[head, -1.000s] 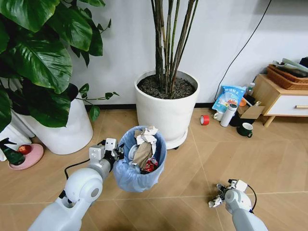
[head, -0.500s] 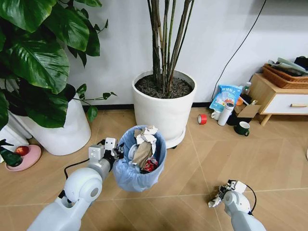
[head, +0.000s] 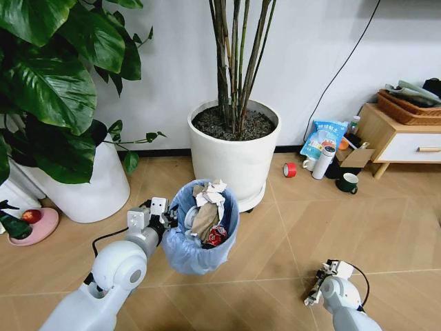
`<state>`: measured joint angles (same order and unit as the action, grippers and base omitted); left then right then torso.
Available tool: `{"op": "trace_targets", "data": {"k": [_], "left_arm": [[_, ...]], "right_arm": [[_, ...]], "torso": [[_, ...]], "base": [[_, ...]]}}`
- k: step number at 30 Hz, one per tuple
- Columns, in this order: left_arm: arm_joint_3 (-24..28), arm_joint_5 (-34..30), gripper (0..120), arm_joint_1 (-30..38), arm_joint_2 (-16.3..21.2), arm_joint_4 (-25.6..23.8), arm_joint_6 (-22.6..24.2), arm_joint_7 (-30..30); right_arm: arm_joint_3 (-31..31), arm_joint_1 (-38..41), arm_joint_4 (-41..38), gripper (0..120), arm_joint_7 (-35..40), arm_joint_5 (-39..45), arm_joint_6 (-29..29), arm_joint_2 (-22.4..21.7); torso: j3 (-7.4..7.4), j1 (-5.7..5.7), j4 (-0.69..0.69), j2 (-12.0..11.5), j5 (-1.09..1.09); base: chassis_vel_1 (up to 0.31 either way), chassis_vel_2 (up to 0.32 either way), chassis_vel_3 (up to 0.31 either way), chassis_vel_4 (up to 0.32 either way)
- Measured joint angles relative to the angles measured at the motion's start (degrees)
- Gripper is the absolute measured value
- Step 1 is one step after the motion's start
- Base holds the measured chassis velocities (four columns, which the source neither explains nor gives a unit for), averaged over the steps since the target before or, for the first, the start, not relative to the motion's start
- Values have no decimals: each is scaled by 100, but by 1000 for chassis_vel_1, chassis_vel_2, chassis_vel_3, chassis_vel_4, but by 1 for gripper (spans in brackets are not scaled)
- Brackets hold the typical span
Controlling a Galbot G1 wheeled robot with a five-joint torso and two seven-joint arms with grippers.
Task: Pick up the trash bin and place the garbage on the floor into it.
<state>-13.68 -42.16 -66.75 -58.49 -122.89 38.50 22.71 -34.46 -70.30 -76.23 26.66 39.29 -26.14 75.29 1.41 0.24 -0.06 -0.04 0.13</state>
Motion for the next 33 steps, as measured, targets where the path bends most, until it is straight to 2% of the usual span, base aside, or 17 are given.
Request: {"op": "trace_targets", "data": {"k": [2,13,18,19,22,26,29,33], "left_arm": [[-2,3,0,-11,-1,-16,-1,0],[-7,7,0,-46,-6,-50,-5,1],[3,25,0,-104,-3,-57,-14,12],[3,25,0,-104,-3,-57,-14,12],[34,21,0,-101,22,-55,-15,18],[57,-8,0,-88,55,-32,-16,23],[112,-56,0,-31,100,54,-13,26],[196,-140,0,65,124,143,6,26]], "right_arm": [[-58,-54,-170,0,7,-90,2,-12],[-222,-224,-909,0,-200,-607,169,-151],[-333,-386,-2402,0,-793,-688,395,-452],[-333,-386,-2402,0,-793,-688,395,-452],[-302,-427,-3227,0,-1004,-636,400,-729],[-195,-412,-3835,0,-1092,-527,422,-1025],[62,-263,-4631,0,-1146,-83,523,-1456],[378,-69,-5115,0,-1334,432,817,-1788]], "torso": [[-2,0,-4,0,-12],[-3,0,-7,2,-15],[-3,-1,-6,4,-18],[-3,-1,-6,4,-18],[-3,-2,-7,4,-16],[-3,-1,-7,4,-17],[-3,-2,-7,4,-17],[-3,-1,-6,4,-17]], "base": [[0,0,0,0],[0,0,0,0],[0,0,0,0],[0,0,0,0],[0,0,0,0],[0,0,0,0],[0,0,0,0],[0,0,0,0]]}}
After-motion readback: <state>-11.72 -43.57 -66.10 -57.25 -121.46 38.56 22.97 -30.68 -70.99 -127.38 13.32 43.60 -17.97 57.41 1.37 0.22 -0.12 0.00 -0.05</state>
